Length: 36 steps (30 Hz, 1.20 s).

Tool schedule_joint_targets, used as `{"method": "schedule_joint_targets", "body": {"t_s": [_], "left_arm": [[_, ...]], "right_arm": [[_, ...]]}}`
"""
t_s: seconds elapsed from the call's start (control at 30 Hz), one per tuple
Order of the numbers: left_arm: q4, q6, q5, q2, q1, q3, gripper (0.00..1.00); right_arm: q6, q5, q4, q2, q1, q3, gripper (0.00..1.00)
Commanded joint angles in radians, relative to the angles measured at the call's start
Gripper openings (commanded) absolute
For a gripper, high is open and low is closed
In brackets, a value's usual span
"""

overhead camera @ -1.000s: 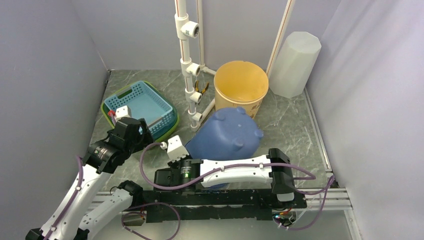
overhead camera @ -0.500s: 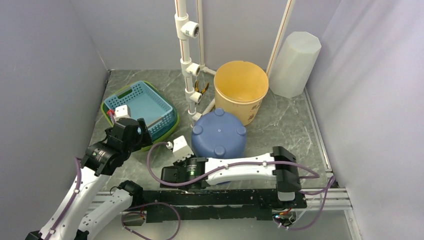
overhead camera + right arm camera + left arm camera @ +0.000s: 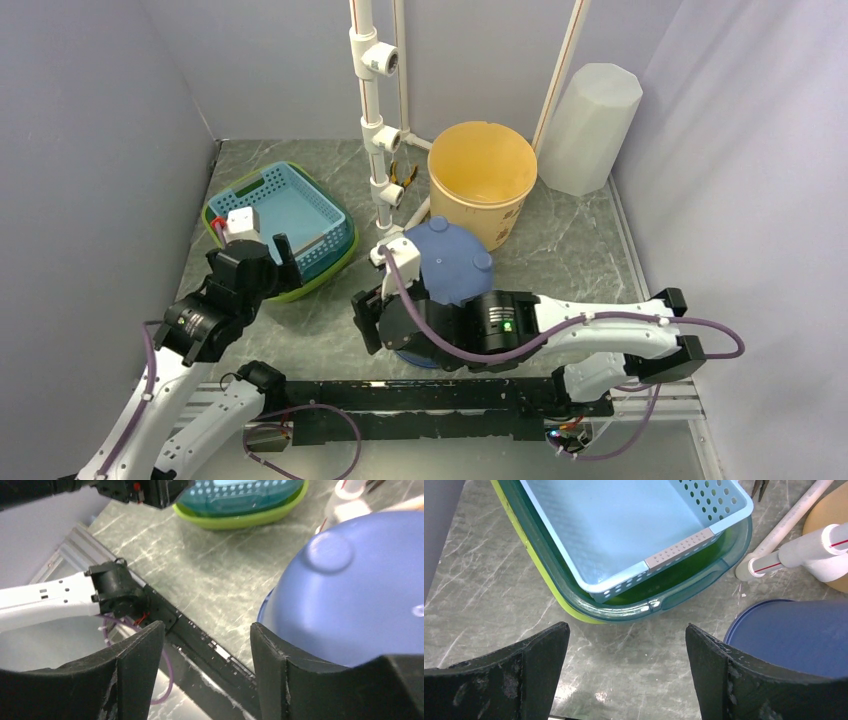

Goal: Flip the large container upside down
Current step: Turn the container upside down at the center of the board, then move the container to the center of the board.

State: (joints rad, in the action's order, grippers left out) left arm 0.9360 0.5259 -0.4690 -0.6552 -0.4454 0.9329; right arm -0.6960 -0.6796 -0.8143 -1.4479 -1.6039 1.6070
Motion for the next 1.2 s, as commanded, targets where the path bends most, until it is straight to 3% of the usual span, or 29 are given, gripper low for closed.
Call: {"method": "schedule_joint_targets", "body": {"t_s": [0.0, 0.13, 0.23, 0.47, 0.73, 0.93, 1.03, 1.17], "left_arm": [[-0.038, -0.028, -0.004, -0.012, 0.005, -0.002, 0.91], [-0.018, -0.023, -0.011, -0.064, 0.005, 0.015, 0.89], [-0.017, -0.024, -0.004, -0.080, 0.005, 0.019, 0.88], [-0.037, -0.039, 0.010, -0.043, 0.005, 0.002, 0.90], [-0.034, -0.048, 0.007, -0.018, 0.005, -0.003, 0.92], [-0.021, -0.039, -0.018, -0.008, 0.005, 0.000, 0.94], [-0.011, -0.031, -0.046, -0.003, 0.006, 0.001, 0.94], [-0.024, -0.040, -0.031, -0.003, 0.005, -0.002, 0.94]], "right_arm": [[0.069, -0.146, 0.017, 0.034, 0.008, 0.032, 0.70], [-0.042, -0.325, -0.177, 0.004, 0.045, 0.116, 0.77], [-0.085, -0.327, -0.257, -0.004, 0.088, 0.133, 0.85], [0.021, -0.243, -0.140, 0.006, 0.136, 0.079, 0.95], [0.082, -0.386, -0.256, -0.137, 0.171, 0.157, 1.00], [0.129, -0.323, -0.235, -0.214, 0.240, 0.206, 1.00], [0.058, -0.350, -0.284, -0.215, 0.251, 0.159, 1.00], [-0.183, -0.409, -0.541, -0.212, 0.253, 0.104, 1.00]]}}
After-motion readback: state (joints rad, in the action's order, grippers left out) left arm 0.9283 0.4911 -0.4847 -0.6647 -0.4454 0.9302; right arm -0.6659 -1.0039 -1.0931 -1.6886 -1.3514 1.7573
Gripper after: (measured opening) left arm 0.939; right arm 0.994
